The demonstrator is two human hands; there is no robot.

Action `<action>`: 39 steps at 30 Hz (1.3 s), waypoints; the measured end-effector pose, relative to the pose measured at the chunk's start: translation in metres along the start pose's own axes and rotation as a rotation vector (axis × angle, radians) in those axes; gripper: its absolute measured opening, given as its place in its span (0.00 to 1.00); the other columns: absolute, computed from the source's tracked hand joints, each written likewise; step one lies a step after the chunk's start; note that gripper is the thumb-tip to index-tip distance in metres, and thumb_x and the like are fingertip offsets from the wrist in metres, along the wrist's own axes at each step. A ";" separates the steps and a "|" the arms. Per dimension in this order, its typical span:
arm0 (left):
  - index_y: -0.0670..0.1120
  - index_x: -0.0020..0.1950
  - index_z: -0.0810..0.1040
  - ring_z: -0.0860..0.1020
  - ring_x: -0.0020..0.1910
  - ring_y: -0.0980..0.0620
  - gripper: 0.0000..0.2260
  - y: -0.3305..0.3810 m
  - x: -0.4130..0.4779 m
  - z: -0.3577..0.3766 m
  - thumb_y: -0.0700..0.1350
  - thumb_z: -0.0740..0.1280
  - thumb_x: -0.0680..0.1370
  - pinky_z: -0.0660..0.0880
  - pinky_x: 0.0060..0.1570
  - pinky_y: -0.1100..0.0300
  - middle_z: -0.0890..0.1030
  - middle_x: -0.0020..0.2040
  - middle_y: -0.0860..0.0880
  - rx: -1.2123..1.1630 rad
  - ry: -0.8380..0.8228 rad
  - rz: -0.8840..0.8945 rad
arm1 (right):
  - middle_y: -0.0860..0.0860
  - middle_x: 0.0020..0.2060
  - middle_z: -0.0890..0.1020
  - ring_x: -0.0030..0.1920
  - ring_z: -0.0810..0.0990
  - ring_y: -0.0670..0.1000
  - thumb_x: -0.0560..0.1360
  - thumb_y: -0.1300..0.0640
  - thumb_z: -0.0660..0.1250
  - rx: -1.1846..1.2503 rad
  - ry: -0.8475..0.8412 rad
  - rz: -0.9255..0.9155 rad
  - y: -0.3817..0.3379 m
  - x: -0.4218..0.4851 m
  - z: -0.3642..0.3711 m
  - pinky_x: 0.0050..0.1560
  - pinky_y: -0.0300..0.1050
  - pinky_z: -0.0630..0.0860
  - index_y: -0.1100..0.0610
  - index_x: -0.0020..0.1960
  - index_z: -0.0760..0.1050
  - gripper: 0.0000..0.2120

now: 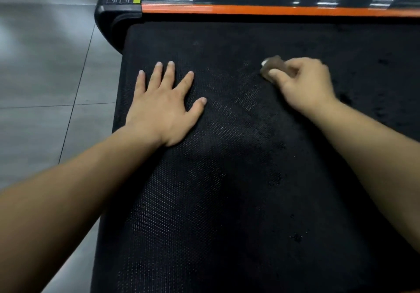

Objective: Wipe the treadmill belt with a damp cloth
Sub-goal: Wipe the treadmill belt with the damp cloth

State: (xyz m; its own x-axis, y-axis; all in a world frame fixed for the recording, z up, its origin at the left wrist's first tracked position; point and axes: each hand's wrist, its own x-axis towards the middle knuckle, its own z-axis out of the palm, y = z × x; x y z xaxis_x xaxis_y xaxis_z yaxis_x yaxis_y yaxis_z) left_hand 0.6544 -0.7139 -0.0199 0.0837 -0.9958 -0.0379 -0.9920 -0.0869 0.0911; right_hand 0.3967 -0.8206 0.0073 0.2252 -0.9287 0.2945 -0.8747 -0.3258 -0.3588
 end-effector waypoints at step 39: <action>0.53 0.84 0.54 0.43 0.83 0.46 0.27 0.072 -0.091 0.002 0.59 0.48 0.85 0.40 0.80 0.42 0.48 0.84 0.45 -0.070 -0.024 -0.028 | 0.48 0.37 0.74 0.40 0.74 0.54 0.75 0.41 0.62 0.223 -0.381 -0.506 -0.030 -0.214 -0.059 0.41 0.49 0.71 0.51 0.44 0.83 0.16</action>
State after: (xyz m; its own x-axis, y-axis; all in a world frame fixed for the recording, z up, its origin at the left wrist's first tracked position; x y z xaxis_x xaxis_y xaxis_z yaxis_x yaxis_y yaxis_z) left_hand 0.5748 -0.6296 -0.0116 0.1080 -0.9920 -0.0653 -0.9803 -0.1172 0.1587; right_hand 0.3495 -0.6016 0.0071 0.7556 -0.6361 0.1562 -0.5211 -0.7282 -0.4452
